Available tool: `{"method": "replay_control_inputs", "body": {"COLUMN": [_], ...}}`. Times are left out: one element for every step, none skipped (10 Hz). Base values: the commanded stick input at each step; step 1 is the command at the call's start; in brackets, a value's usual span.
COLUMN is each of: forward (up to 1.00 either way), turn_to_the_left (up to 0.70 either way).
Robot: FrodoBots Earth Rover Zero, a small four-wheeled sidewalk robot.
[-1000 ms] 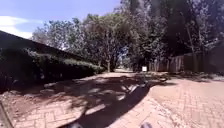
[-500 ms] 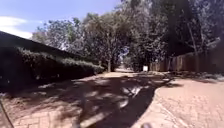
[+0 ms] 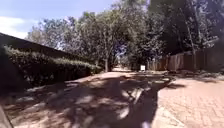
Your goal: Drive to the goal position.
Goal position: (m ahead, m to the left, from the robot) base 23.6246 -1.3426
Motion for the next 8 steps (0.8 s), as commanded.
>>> {"method": "replay_control_inputs", "body": {"forward": [0.7,0.7,0.7,0.7,0.7,0.7,0.7,0.7], "turn_to_the_left": [0.0,0.0,0.0,0.0,0.0,0.0,0.0,0.0]}}
